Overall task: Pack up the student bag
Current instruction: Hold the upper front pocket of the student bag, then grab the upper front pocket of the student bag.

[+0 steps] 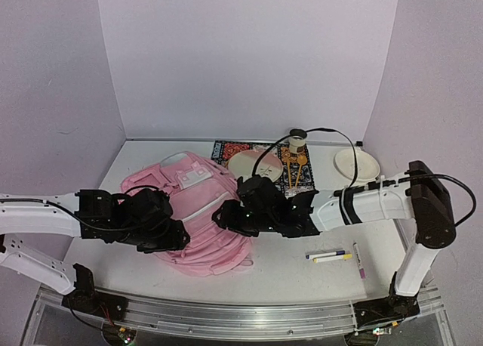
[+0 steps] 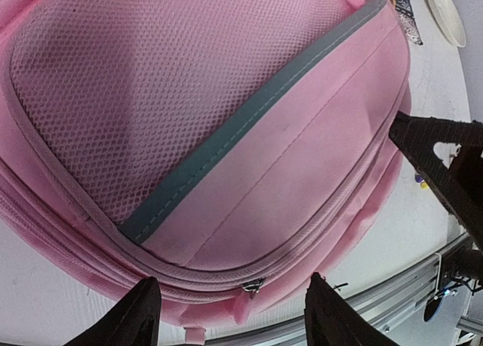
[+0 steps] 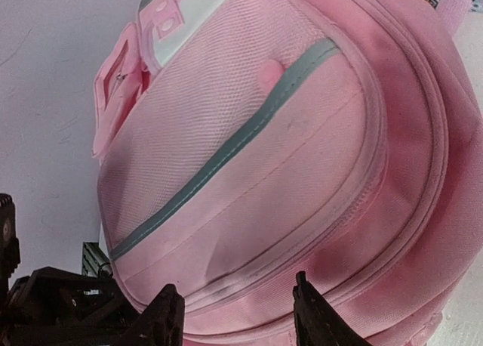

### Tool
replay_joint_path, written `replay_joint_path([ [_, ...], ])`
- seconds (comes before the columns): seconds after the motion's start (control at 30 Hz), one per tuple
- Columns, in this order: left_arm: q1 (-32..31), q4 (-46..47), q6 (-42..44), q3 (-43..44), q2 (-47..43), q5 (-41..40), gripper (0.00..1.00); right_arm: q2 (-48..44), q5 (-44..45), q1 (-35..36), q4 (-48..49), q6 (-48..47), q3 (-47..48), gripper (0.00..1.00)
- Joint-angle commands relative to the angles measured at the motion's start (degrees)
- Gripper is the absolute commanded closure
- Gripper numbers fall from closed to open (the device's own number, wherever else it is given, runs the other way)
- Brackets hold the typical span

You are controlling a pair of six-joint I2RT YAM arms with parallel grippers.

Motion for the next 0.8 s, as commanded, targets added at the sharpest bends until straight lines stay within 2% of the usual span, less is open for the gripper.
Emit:
replay_joint_path([
  [0.0, -2.3, -2.2, -5.0, -0.6, 1.3, -3.2, 0.35, 2.1, -0.7, -0.7, 1.7, 2.1, 1.6, 0.54],
  [0.27, -8.3, -2.9, -7.9, 1.5, 7.3, -7.2, 0.39, 3.8, -1.4, -0.9, 2.5, 2.5, 2.9, 0.68],
  [0.43, -9.1, -3.1, -7.0, 3.6, 11.3, -9.9, 0.45, 3.9, -1.9, -1.0, 2.8, 2.3, 3.0, 0.77],
  [0.57, -9.1, -3.1, -6.8, 4.3, 12.6, -10.8, 0.54, 3.9, -2.5, -1.0, 3.0, 2.0, 3.0, 0.85],
  [0.77, -9.1, -3.9, -6.2, 4.1, 11.2, -9.3, 0.80, 3.4, -2.7, -1.3, 3.4, 1.8, 2.1, 1.00],
])
